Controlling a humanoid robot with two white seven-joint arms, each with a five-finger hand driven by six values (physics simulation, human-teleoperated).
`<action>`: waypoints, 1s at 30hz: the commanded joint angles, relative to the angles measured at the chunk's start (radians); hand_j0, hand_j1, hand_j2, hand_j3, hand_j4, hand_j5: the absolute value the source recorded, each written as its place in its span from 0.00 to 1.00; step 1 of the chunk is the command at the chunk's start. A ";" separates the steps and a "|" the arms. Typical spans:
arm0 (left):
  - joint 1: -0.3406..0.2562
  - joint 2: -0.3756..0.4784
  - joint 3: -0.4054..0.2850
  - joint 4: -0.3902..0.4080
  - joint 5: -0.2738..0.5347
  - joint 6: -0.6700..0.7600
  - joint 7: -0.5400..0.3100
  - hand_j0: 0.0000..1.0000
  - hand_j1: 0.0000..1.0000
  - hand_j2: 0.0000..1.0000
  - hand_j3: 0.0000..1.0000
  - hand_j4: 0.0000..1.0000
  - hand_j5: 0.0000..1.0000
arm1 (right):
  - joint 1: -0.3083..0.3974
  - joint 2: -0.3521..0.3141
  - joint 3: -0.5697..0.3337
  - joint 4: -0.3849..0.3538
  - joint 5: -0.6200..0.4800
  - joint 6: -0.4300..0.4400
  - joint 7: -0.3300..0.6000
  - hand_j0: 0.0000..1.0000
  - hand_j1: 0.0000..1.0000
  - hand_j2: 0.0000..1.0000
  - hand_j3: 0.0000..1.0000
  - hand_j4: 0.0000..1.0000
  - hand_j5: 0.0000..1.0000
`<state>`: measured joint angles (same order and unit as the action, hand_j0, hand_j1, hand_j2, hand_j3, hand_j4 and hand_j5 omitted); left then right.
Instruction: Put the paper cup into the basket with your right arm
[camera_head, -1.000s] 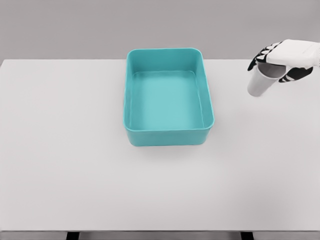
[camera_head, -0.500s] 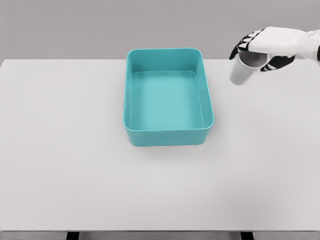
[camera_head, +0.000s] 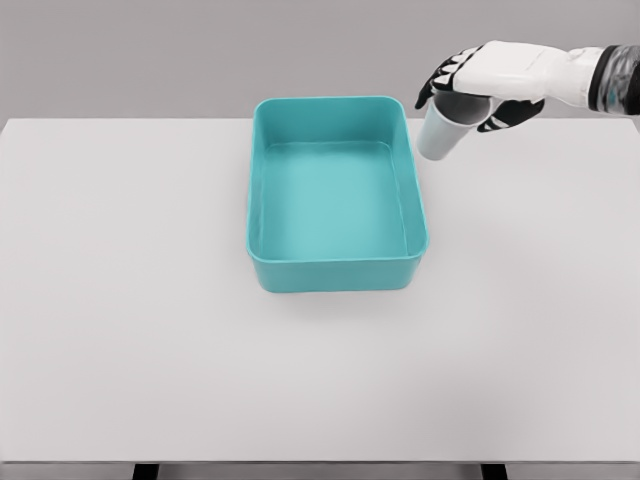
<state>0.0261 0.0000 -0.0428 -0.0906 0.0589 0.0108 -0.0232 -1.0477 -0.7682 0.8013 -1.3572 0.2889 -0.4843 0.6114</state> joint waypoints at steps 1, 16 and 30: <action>0.000 0.000 0.000 0.000 0.001 0.000 0.000 1.00 1.00 1.00 1.00 1.00 1.00 | 0.000 0.015 0.000 0.003 -0.004 0.003 -0.001 0.77 0.77 0.77 0.77 0.77 0.77; 0.000 0.000 0.000 0.000 0.001 0.000 -0.001 1.00 1.00 1.00 1.00 1.00 1.00 | 0.000 0.112 0.003 0.026 -0.001 0.013 -0.001 0.76 0.76 0.76 0.76 0.76 0.76; 0.000 0.000 0.000 0.000 0.001 0.000 0.000 1.00 1.00 1.00 1.00 1.00 1.00 | 0.000 0.198 0.035 0.086 0.012 0.013 -0.001 0.76 0.76 0.76 0.76 0.76 0.76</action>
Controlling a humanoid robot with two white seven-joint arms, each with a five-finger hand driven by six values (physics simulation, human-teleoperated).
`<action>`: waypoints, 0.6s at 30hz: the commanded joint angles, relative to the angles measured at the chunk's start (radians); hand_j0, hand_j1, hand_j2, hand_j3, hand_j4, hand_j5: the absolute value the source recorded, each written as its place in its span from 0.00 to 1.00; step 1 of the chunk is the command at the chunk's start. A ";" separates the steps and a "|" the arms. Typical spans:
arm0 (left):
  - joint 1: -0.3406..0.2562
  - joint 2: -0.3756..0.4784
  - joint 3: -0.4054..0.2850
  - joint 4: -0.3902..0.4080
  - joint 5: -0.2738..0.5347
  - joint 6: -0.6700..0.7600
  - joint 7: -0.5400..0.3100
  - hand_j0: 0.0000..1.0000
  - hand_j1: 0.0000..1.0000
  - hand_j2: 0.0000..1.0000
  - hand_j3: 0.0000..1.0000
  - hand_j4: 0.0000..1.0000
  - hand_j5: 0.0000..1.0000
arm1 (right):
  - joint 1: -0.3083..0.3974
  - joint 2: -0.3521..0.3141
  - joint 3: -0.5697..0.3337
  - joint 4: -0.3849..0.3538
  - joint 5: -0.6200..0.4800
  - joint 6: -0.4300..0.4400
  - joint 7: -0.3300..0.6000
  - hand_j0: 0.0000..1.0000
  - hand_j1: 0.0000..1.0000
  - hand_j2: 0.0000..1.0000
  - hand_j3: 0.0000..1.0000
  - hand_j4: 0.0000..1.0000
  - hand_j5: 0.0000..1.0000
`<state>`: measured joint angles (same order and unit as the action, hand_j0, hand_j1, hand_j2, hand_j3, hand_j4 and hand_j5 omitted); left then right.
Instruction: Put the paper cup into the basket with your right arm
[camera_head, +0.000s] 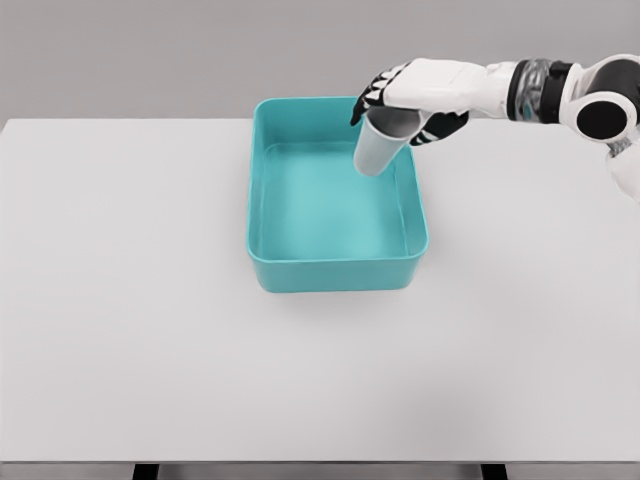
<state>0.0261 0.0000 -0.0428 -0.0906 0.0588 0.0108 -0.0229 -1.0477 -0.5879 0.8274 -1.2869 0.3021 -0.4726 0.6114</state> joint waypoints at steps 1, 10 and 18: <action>0.000 0.000 0.000 0.000 -0.001 0.000 0.000 1.00 1.00 1.00 1.00 1.00 1.00 | 0.000 0.025 0.009 0.024 0.002 0.002 -0.001 0.76 0.76 0.76 0.76 0.76 0.76; 0.000 0.000 0.000 0.000 0.001 0.000 0.000 1.00 1.00 1.00 1.00 1.00 1.00 | -0.005 0.094 0.036 0.087 0.020 0.000 -0.001 0.75 0.75 0.75 0.75 0.75 0.75; 0.000 0.000 0.000 0.000 0.000 0.000 0.000 1.00 1.00 1.00 1.00 1.00 1.00 | -0.005 0.140 0.055 0.129 0.037 0.002 -0.001 0.75 0.75 0.75 0.75 0.75 0.75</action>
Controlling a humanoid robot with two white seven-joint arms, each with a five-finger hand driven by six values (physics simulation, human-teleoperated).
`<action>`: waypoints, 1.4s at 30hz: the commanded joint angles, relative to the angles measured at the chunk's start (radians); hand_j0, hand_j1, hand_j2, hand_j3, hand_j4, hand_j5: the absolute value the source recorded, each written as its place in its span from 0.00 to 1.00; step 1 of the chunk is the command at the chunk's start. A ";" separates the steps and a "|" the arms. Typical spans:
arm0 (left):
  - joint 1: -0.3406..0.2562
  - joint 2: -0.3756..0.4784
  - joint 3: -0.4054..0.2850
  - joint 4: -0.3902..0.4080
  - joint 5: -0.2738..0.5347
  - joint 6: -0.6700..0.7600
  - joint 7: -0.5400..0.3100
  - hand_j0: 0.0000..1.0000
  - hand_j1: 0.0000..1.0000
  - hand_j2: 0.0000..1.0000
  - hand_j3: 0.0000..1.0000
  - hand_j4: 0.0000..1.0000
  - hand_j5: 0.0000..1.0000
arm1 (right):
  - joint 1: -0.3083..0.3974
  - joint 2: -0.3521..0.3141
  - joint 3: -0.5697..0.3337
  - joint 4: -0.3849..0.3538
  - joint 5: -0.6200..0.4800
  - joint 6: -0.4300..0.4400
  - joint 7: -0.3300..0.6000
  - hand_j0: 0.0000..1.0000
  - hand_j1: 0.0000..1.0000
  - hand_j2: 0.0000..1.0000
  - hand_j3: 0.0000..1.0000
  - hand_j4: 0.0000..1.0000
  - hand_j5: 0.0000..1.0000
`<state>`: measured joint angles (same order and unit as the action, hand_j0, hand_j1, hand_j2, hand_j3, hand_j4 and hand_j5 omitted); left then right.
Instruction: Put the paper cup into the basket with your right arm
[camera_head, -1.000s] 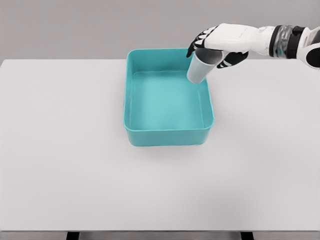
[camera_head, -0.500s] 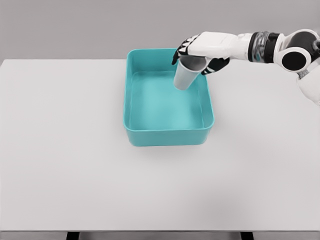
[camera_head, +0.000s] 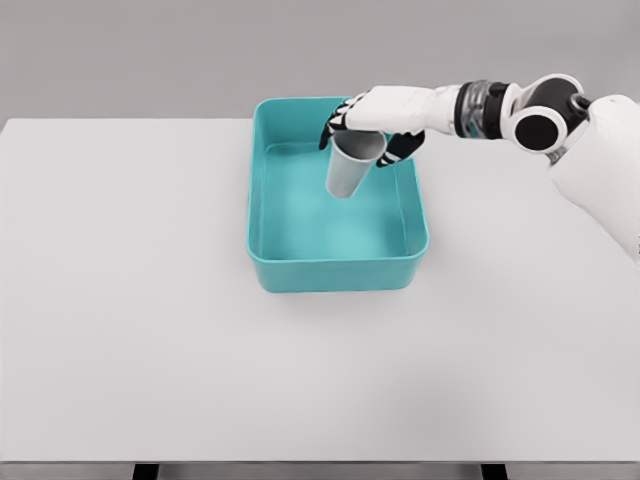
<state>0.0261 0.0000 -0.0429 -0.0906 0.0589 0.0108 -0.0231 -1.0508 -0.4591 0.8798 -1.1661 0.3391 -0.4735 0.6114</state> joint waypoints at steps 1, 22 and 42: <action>0.000 0.000 0.000 0.000 0.001 0.000 -0.001 1.00 1.00 1.00 1.00 1.00 1.00 | 0.000 0.020 0.005 0.020 0.000 0.003 -0.001 0.75 0.75 0.75 0.75 0.75 0.75; 0.000 0.000 0.000 0.000 0.001 0.000 0.000 1.00 1.00 1.00 1.00 1.00 1.00 | 0.000 0.060 0.025 0.063 0.024 0.003 -0.001 0.99 0.99 0.99 0.99 0.99 0.99; 0.000 0.000 0.000 0.000 0.001 0.000 0.000 1.00 1.00 1.00 1.00 1.00 1.00 | 0.041 -0.239 -0.139 -0.279 -0.215 0.010 -0.001 0.99 0.99 0.99 0.99 0.99 0.99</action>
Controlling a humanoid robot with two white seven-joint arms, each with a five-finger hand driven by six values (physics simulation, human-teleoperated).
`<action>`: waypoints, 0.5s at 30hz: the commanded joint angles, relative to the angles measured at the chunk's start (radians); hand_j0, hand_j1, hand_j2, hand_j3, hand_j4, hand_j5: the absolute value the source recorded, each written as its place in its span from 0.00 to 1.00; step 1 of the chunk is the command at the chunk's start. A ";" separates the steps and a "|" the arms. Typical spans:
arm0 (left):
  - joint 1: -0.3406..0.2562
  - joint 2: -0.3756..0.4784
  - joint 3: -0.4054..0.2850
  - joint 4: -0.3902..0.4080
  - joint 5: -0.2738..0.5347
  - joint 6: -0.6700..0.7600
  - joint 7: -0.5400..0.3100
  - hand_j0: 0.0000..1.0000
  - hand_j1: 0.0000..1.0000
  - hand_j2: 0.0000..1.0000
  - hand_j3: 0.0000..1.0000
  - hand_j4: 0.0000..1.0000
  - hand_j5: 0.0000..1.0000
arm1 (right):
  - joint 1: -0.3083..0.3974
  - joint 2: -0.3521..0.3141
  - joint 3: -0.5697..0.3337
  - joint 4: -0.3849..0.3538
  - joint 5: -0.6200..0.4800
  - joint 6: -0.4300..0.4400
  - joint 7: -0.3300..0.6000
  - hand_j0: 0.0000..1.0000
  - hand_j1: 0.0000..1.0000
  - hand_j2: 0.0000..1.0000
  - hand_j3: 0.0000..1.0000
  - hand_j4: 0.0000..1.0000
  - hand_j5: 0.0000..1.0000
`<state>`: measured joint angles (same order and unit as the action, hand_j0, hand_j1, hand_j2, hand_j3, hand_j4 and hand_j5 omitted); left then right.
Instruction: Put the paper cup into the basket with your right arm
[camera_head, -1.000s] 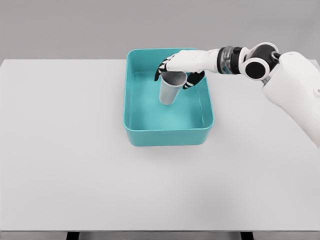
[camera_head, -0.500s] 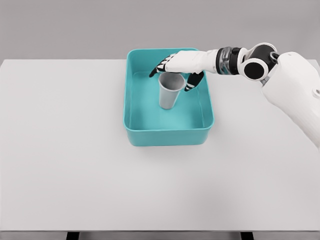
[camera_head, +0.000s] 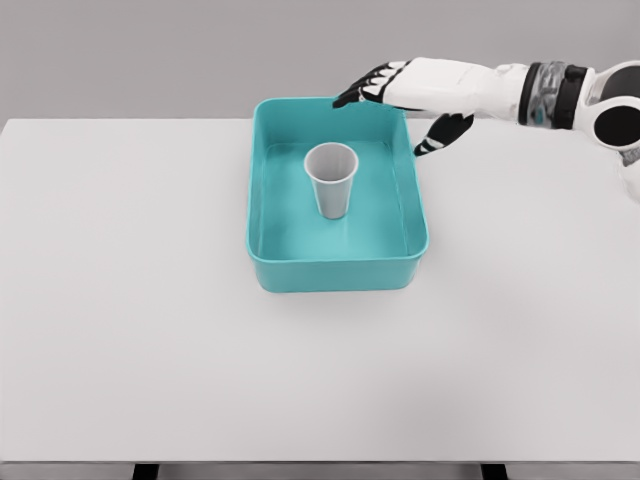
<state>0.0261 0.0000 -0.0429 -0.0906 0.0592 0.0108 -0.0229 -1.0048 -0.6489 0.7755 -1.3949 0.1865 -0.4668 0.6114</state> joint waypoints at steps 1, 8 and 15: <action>0.000 0.000 0.000 0.000 -0.001 0.000 -0.002 1.00 1.00 1.00 1.00 1.00 1.00 | 0.005 -0.072 -0.048 -0.081 -0.079 0.004 -0.001 0.99 0.99 0.99 0.99 0.99 0.99; 0.000 0.000 0.000 0.000 0.001 0.000 -0.002 1.00 1.00 1.00 1.00 1.00 1.00 | 0.408 -0.184 -0.433 -0.317 -0.085 -0.033 -0.001 0.99 0.99 0.99 0.99 0.99 0.99; 0.000 0.000 0.000 0.000 -0.001 0.000 0.000 1.00 1.00 1.00 1.00 1.00 1.00 | 0.538 -0.173 -0.486 -0.352 -0.084 -0.047 -0.001 0.99 0.99 0.99 0.99 0.99 0.99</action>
<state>0.0261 0.0000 -0.0429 -0.0906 0.0592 0.0108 -0.0233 -0.4648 -0.8202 0.3054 -1.7370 0.1089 -0.5131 0.6114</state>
